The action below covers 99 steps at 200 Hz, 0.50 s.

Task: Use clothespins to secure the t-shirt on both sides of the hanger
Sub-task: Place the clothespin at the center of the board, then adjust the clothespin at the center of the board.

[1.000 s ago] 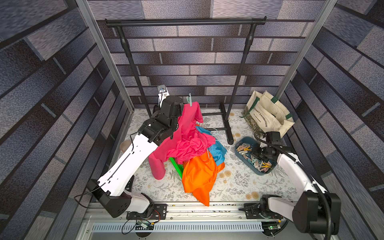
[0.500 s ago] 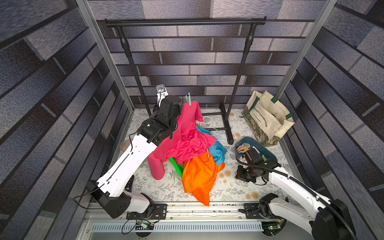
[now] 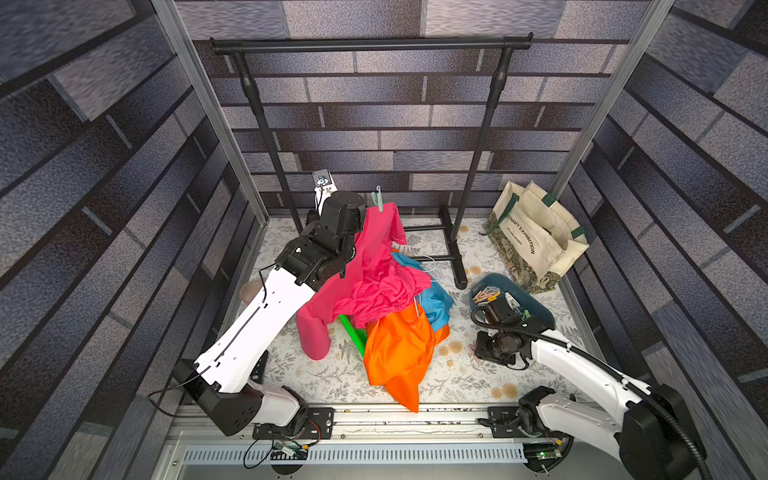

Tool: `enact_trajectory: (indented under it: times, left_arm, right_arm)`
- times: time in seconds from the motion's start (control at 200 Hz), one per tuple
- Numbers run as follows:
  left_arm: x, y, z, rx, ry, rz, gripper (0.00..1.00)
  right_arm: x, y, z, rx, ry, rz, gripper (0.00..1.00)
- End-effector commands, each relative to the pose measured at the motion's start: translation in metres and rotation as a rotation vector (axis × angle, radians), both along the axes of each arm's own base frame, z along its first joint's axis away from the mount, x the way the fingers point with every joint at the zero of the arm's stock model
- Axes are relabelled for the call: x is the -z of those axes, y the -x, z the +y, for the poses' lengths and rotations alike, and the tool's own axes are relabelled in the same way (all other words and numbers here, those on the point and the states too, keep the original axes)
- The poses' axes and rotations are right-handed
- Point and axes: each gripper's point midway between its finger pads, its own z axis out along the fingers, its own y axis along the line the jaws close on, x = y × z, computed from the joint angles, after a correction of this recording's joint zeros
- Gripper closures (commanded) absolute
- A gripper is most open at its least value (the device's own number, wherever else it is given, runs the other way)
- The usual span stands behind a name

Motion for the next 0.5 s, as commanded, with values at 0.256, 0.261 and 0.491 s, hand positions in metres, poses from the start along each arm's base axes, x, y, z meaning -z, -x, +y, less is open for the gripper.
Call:
enact_trajectory:
  times: [0.256, 0.261, 0.491]
  left_arm:
    - [-0.002, -0.008, 0.004, -0.021, 0.032, -0.022, 1.0]
    - [-0.001, -0.009, 0.004, -0.022, 0.031, -0.021, 1.0]
    - [0.0, -0.01, 0.005, -0.021, 0.034, -0.019, 1.0]
  right_arm:
    - [0.001, 0.02, 0.022, -0.017, -0.089, 0.074, 1.0]
    - [0.002, 0.021, 0.022, -0.019, -0.09, 0.075, 1.0]
    - [0.022, 0.03, 0.026, -0.043, -0.038, 0.137, 1.0]
